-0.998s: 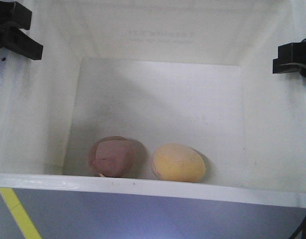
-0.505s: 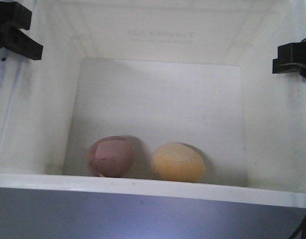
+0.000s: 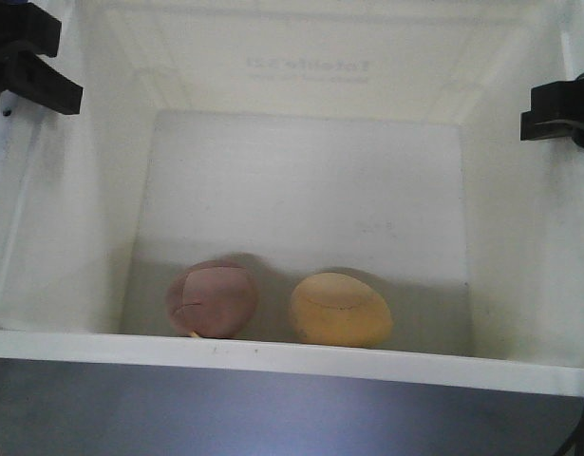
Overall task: Place moving items into box and shelve
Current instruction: 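Hold the tote by its rims with both grippers during driving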
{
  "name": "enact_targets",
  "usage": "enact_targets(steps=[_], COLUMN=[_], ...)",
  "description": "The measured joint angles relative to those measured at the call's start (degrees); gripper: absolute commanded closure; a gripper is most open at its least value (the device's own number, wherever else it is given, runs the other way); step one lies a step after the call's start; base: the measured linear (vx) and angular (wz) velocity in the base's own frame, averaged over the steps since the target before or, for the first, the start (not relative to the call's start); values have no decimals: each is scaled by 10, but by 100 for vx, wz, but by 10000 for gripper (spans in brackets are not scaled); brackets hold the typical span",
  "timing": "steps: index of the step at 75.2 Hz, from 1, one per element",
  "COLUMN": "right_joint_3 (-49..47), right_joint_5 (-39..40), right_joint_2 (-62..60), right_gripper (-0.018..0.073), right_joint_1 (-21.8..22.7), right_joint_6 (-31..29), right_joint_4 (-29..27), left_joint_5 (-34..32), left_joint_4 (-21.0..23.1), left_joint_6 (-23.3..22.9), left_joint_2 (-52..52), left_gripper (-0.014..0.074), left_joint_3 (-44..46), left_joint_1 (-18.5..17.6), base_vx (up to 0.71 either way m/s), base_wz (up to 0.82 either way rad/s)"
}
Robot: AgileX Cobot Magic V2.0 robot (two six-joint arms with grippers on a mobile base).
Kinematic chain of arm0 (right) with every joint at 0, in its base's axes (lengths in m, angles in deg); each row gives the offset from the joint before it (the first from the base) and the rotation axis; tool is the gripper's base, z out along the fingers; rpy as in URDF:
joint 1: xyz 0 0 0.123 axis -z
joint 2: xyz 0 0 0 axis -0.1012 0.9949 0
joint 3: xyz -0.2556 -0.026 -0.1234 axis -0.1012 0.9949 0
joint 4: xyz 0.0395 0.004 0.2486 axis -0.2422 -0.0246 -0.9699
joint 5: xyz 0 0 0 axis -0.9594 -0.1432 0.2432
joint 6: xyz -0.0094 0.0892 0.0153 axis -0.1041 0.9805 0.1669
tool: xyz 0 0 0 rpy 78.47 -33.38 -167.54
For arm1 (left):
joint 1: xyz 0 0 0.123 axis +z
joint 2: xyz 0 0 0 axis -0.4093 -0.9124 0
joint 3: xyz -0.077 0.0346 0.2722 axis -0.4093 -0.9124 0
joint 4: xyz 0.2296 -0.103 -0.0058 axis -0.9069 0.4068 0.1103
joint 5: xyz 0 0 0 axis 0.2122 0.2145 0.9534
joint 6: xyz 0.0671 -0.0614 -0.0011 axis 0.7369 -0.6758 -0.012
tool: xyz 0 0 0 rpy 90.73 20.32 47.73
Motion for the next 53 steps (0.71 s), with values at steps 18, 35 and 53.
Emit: enact_targets(steps=[18,35,53], right_joint_3=[0,0,1], right_joint_5=[0,0,0], right_joint_2=[-1,-1,-1], right_gripper=[565,565,565], right_joint_1=[0,0,0], right_joint_6=[0,0,0], right_joint_4=[0,0,0], left_joint_5=[0,0,0], left_joint_4=[1,1,1], left_joint_6=[0,0,0], left_joint_2=[0,0,0], left_gripper=[599,599,599], left_joint_3=[0,0,0], left_joint_1=[0,0,0], base_vx=[44,46,46], base_wz=[-43,-37,-30])
